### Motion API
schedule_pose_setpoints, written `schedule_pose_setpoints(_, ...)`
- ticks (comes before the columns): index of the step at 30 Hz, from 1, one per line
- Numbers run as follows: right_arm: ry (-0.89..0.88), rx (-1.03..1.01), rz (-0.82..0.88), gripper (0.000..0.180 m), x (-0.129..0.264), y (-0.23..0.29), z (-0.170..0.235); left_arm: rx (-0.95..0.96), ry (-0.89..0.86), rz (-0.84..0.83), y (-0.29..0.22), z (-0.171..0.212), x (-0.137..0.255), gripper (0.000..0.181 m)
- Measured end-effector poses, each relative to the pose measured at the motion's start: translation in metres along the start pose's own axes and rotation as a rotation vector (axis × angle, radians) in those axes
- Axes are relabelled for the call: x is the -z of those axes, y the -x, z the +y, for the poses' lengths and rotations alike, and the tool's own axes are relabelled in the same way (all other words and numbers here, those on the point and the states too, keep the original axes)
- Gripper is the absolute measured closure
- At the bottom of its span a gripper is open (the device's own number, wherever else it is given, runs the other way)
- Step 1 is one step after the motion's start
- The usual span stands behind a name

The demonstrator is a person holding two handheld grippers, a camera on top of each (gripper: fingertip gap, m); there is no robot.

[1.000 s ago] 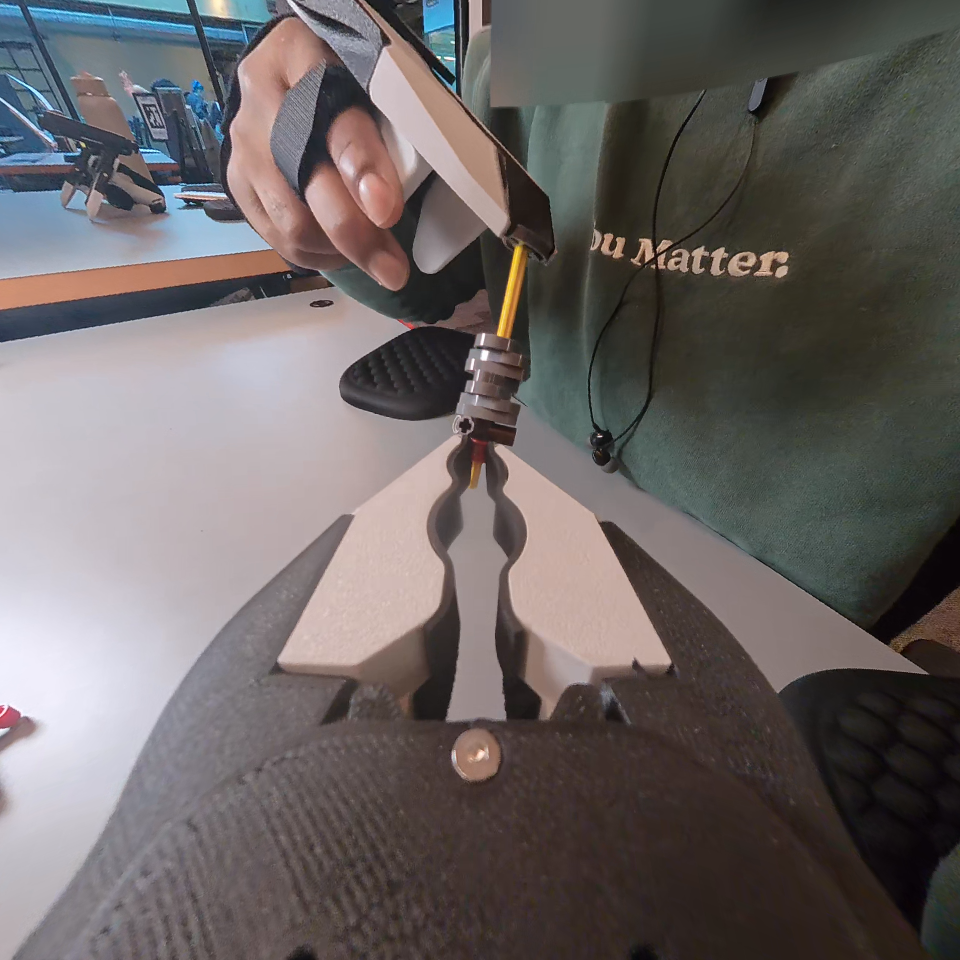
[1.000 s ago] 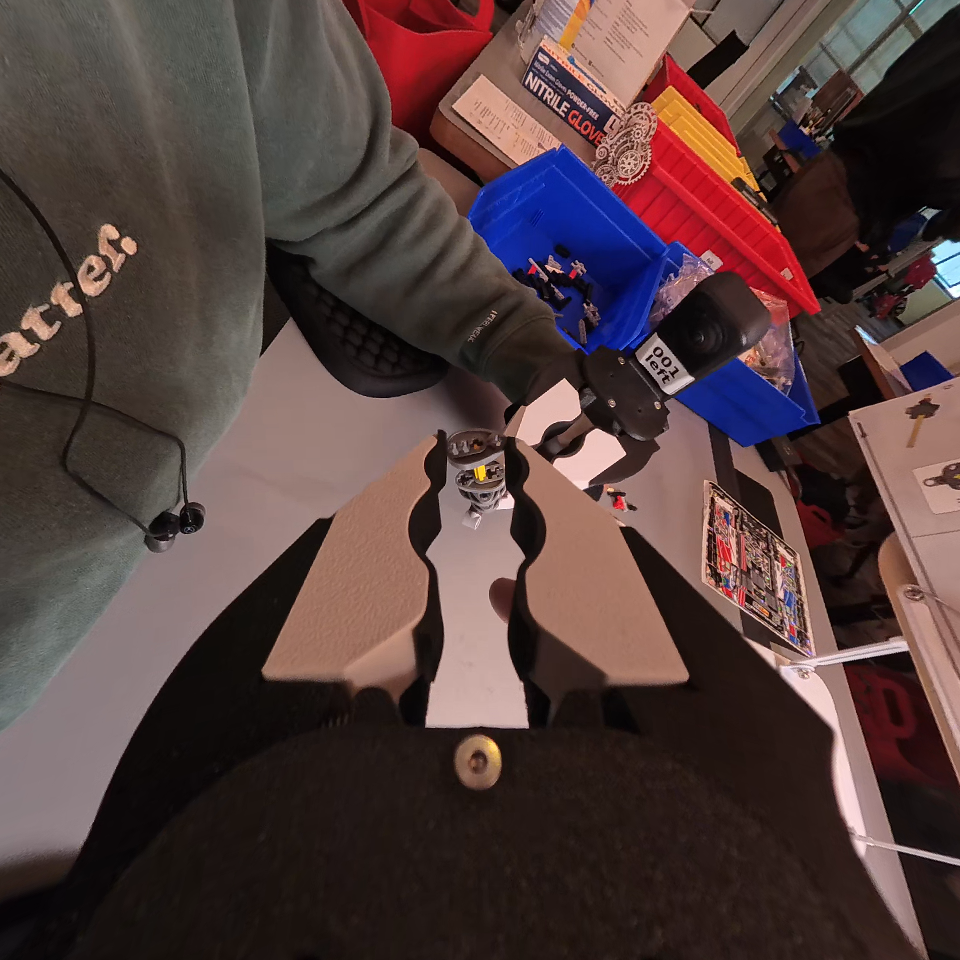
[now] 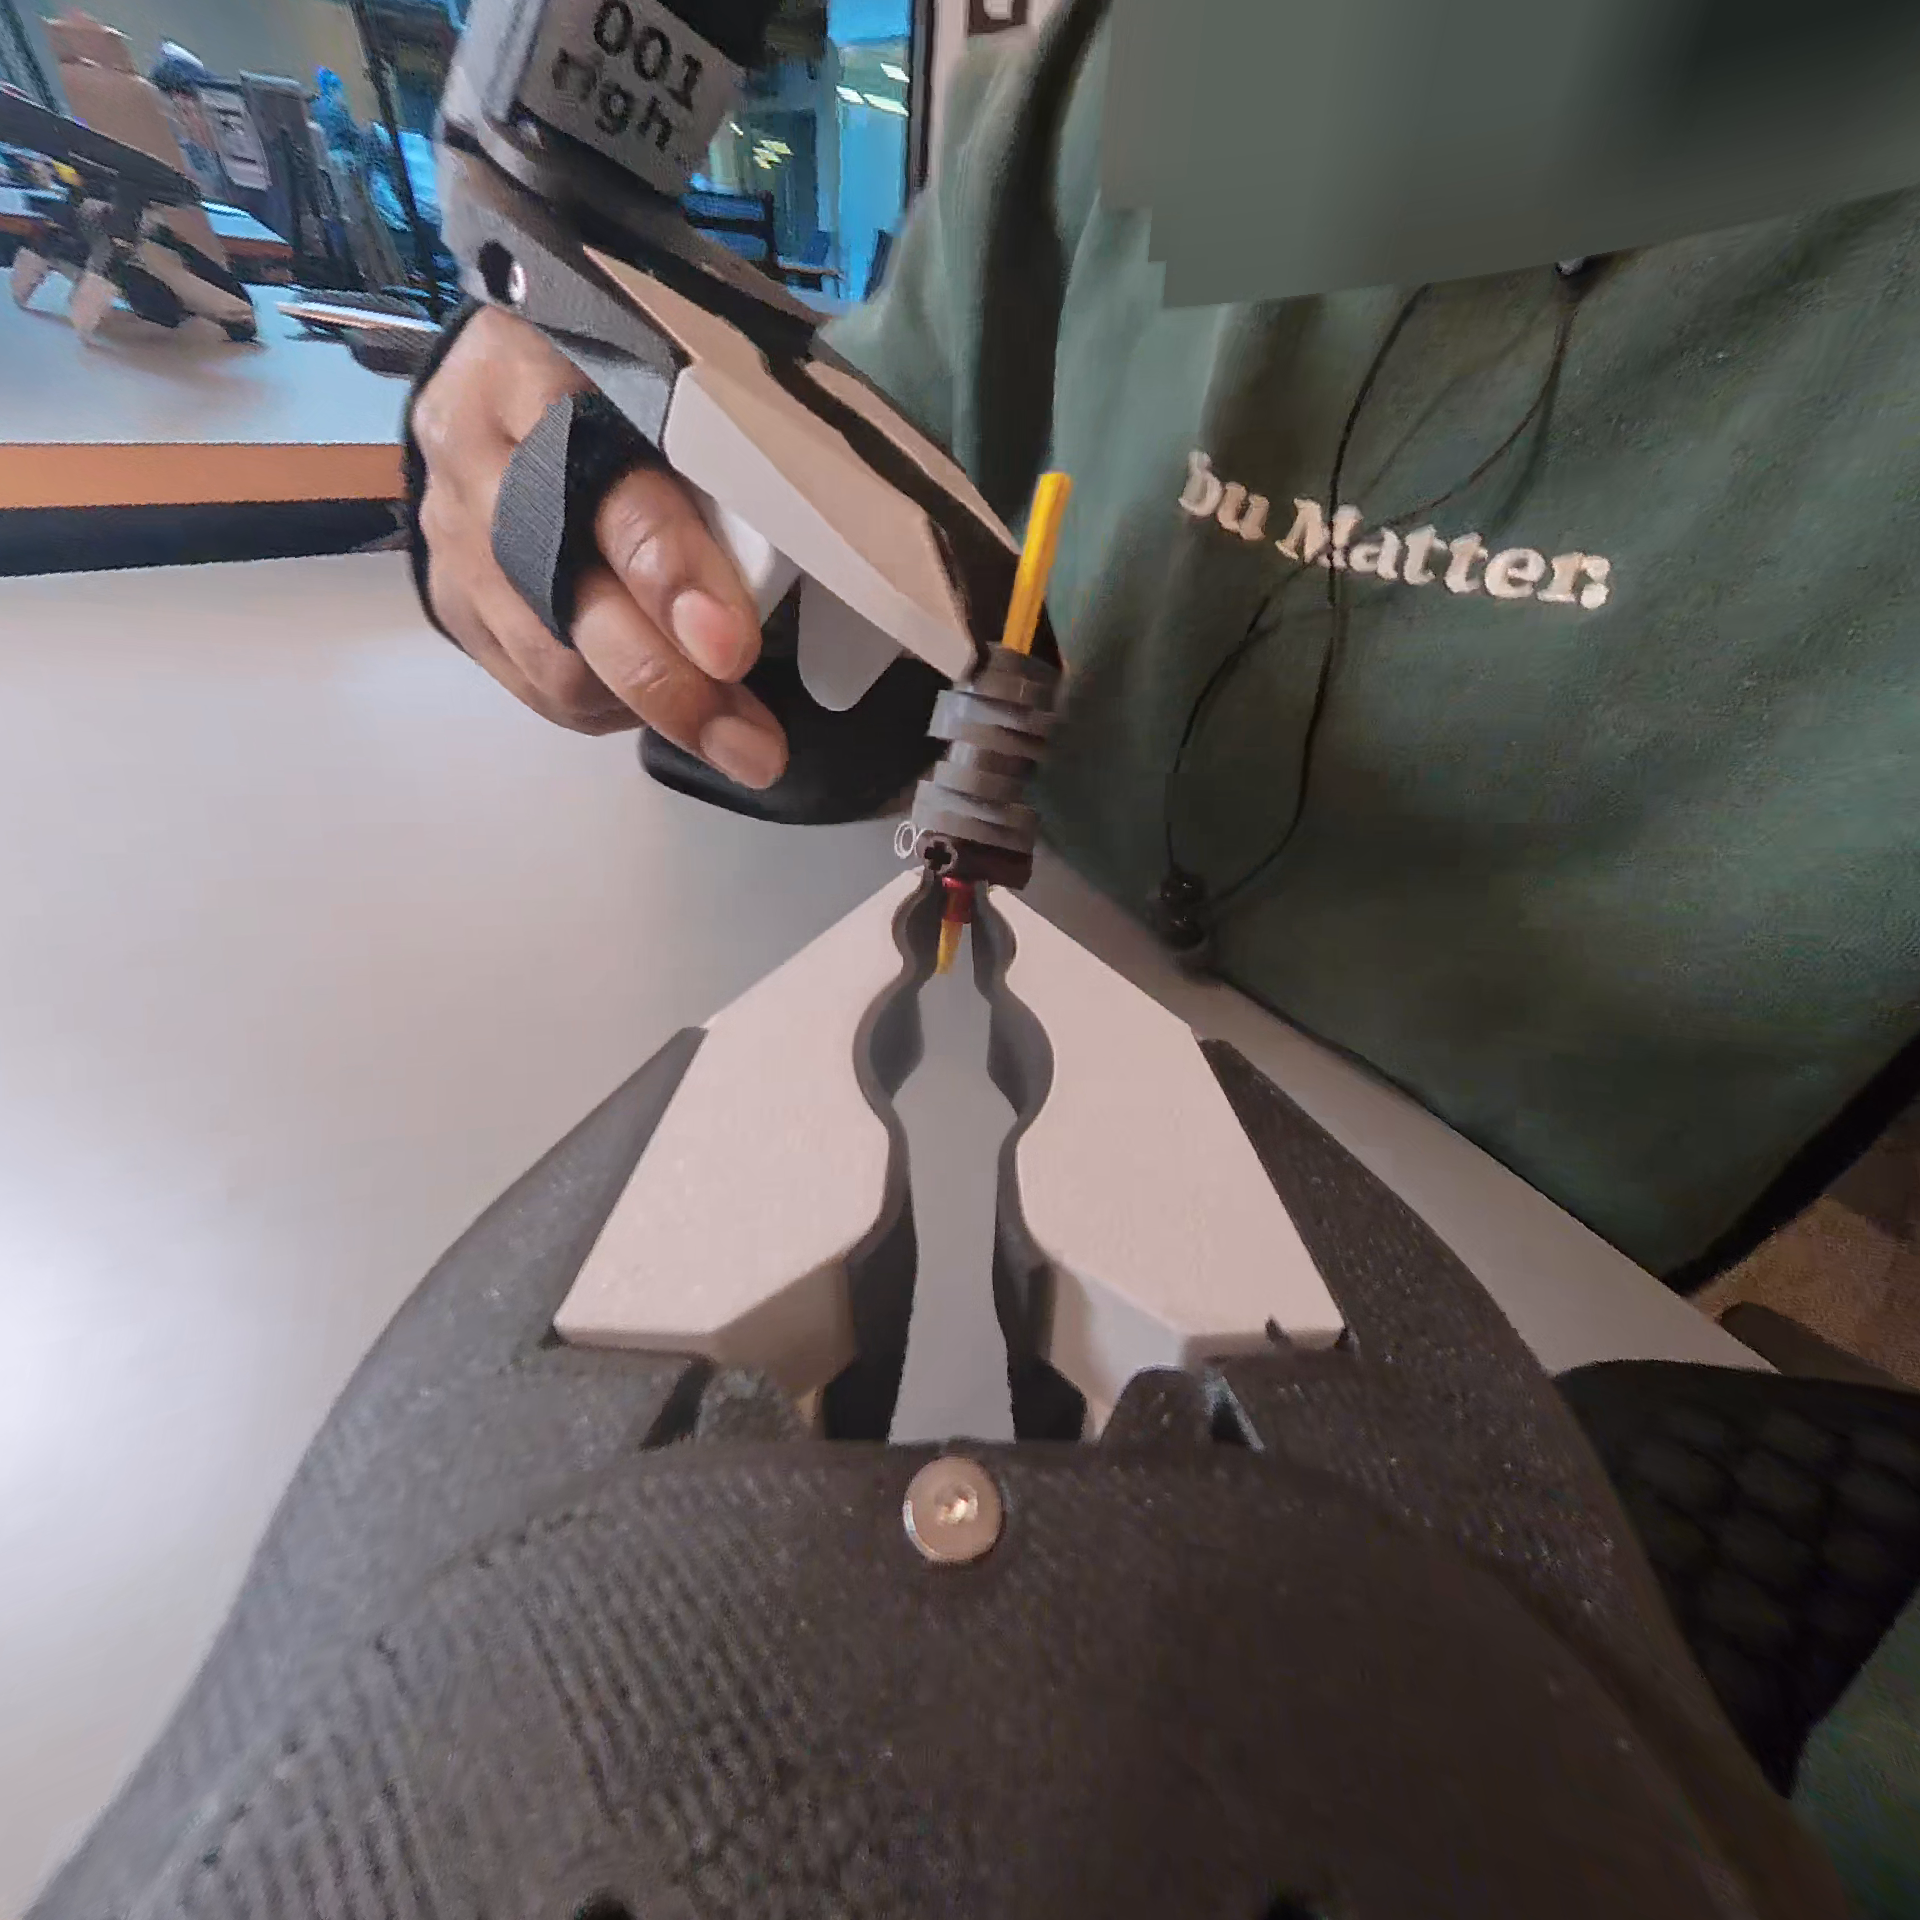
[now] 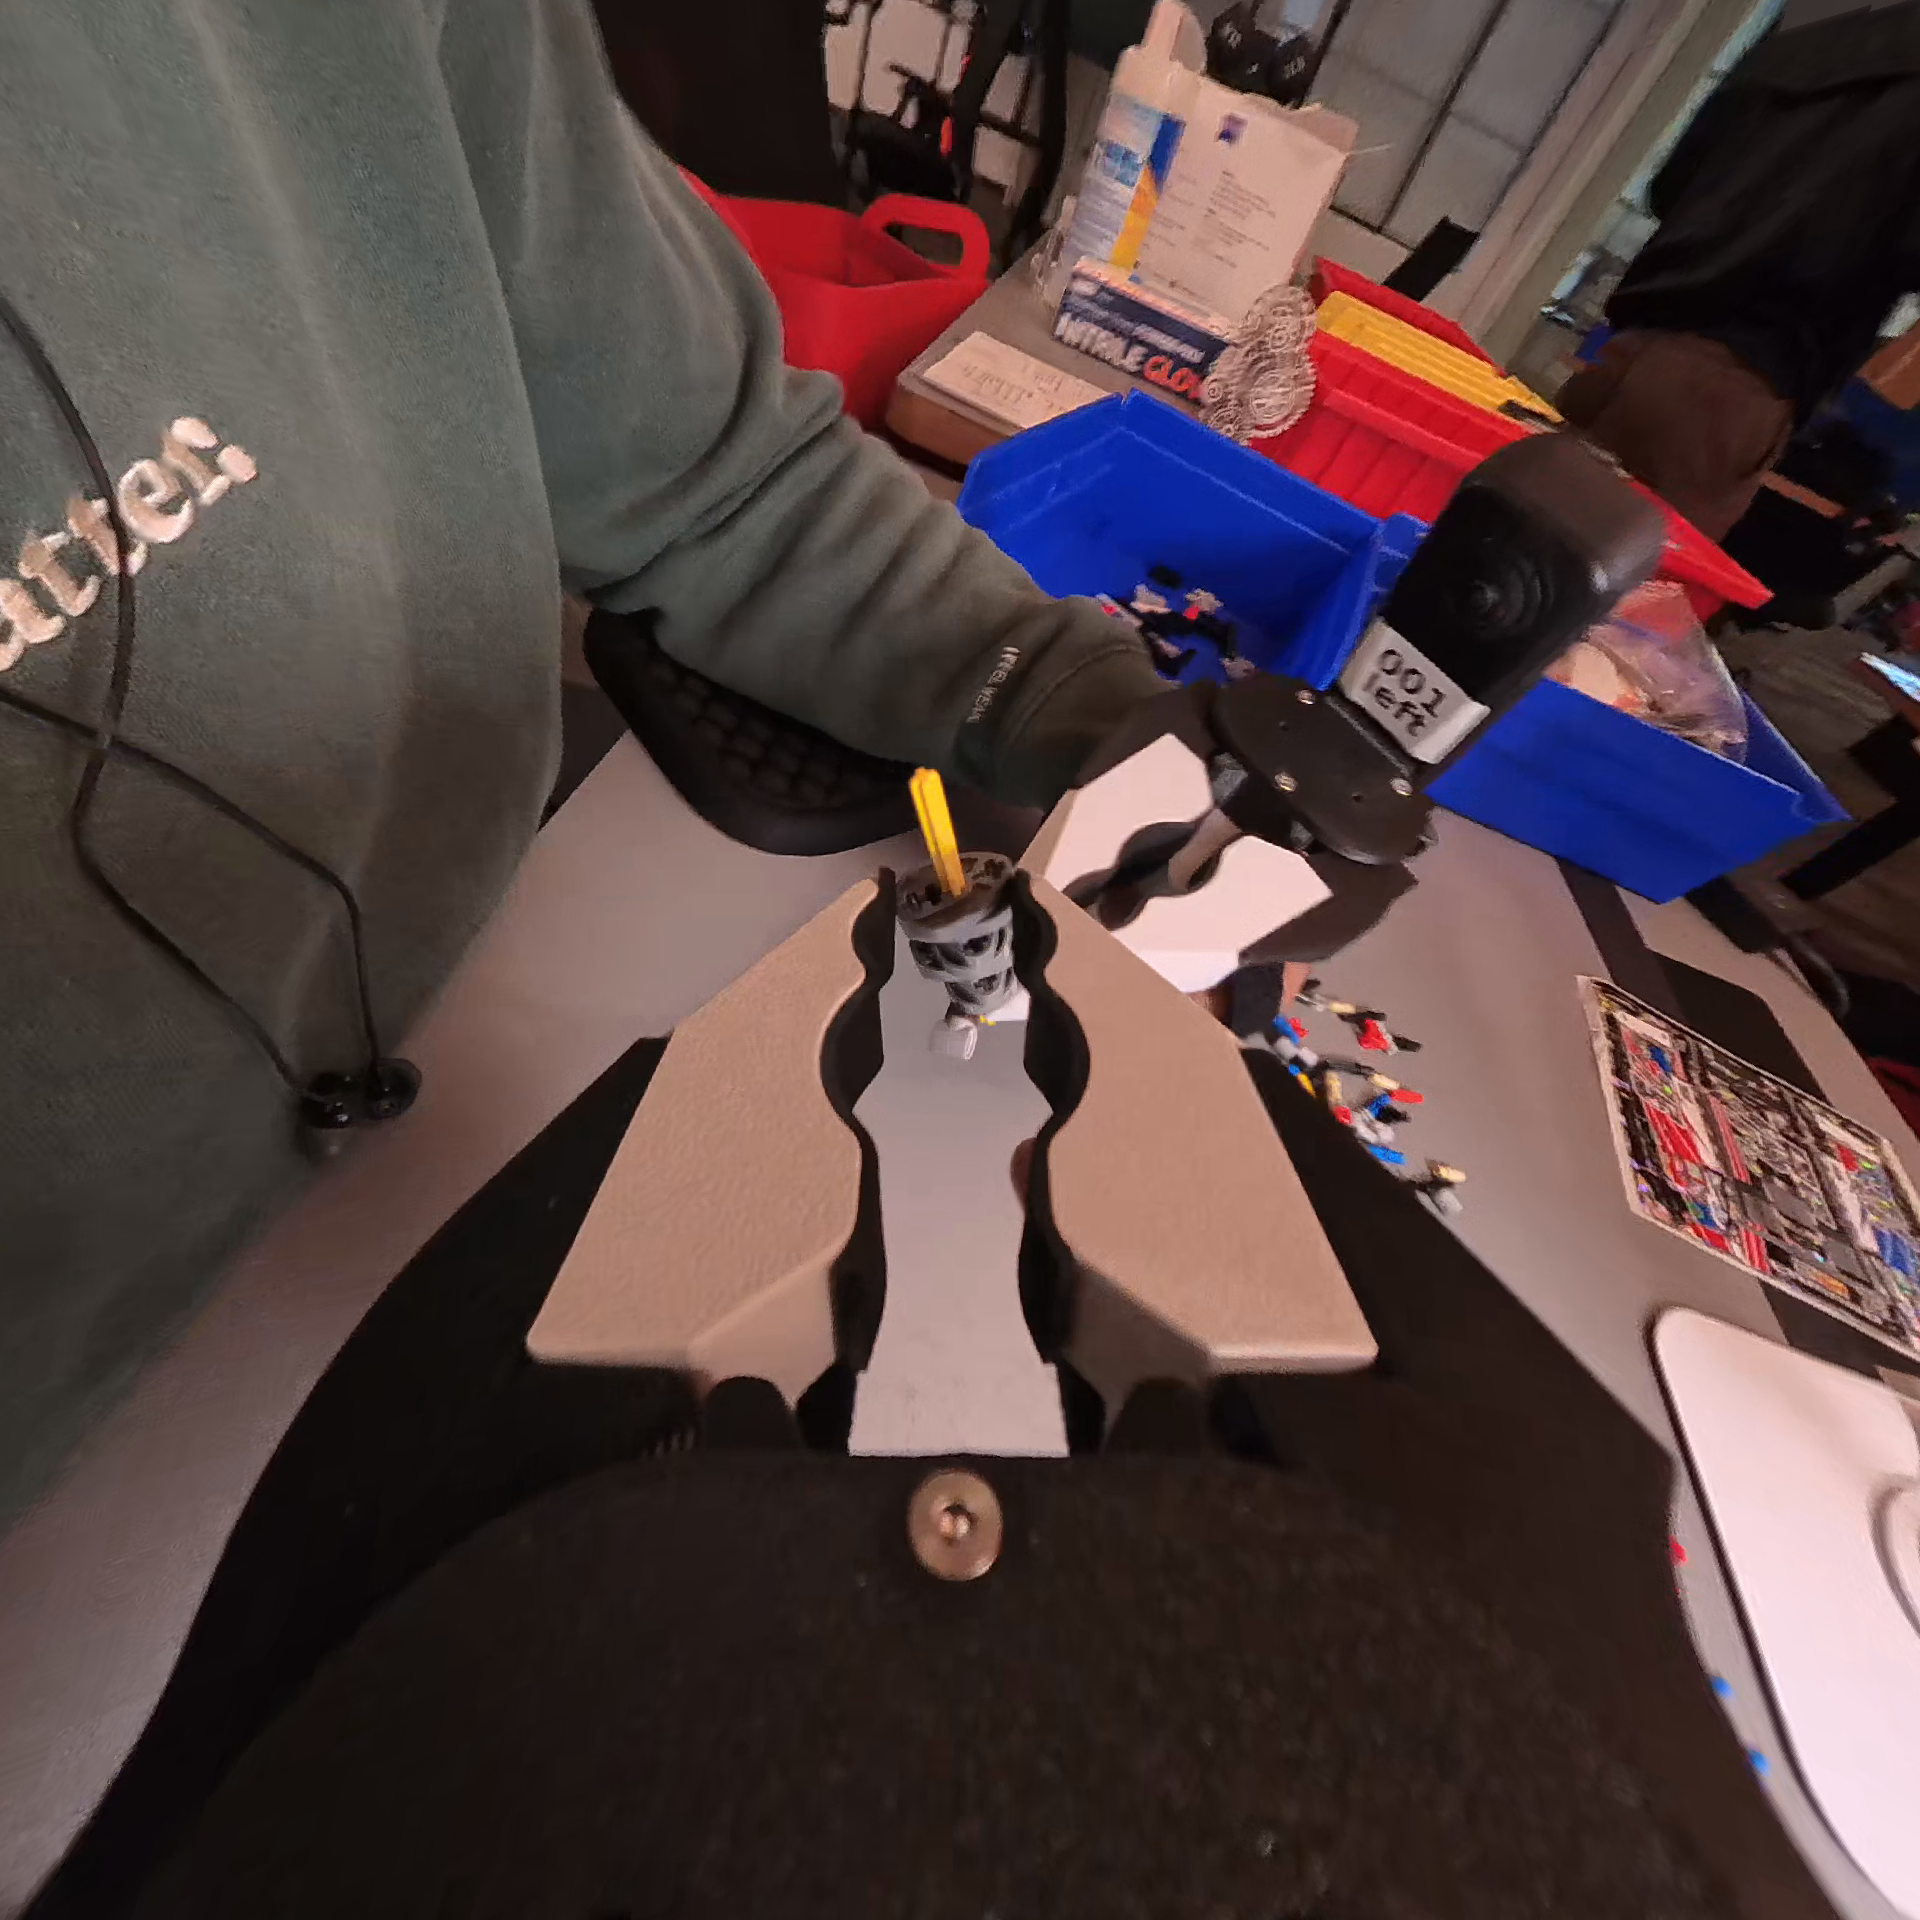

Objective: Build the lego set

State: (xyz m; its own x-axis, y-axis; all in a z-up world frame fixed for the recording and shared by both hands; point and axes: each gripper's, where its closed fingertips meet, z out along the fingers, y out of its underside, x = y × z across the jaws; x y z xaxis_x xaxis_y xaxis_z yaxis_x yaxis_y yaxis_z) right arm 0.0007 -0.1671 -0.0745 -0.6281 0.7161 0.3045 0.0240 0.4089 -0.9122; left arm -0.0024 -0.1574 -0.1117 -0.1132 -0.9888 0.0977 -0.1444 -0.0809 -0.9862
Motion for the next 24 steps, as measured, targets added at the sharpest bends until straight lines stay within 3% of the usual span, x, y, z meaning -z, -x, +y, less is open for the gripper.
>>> schedule_pose_setpoints(2, -0.018, -0.057, 0.089, 0.158, 0.014, -0.021, 0.006, 0.03, -0.045, -0.073, 0.014, -0.006, 0.009, 0.176)
schedule_pose_setpoints(5, -0.069, -0.199, 0.231, 0.138, 0.046, -0.055, 0.02, 0.092, -0.041, -0.278, 0.047, -0.005, 0.028, 0.176)
schedule_pose_setpoints(9, -0.051, -0.288, 0.385, 0.146, 0.079, -0.08, 0.046, 0.234, 0.067, -0.437, 0.073, 0.018, 0.039, 0.176)
schedule_pose_setpoints(15, 0.102, -0.325, 0.361, 0.15, 0.063, -0.08, 0.087, 0.38, 0.162, -0.487, 0.084, 0.042, 0.034, 0.175)
schedule_pose_setpoints(20, 0.155, -0.327, 0.301, 0.174, 0.05, -0.074, 0.105, 0.374, 0.208, -0.492, 0.083, 0.047, 0.03, 0.175)
schedule_pose_setpoints(24, 0.178, -0.327, 0.267, 0.165, 0.046, -0.067, 0.11, 0.331, 0.237, -0.504, 0.083, 0.047, 0.03, 0.175)
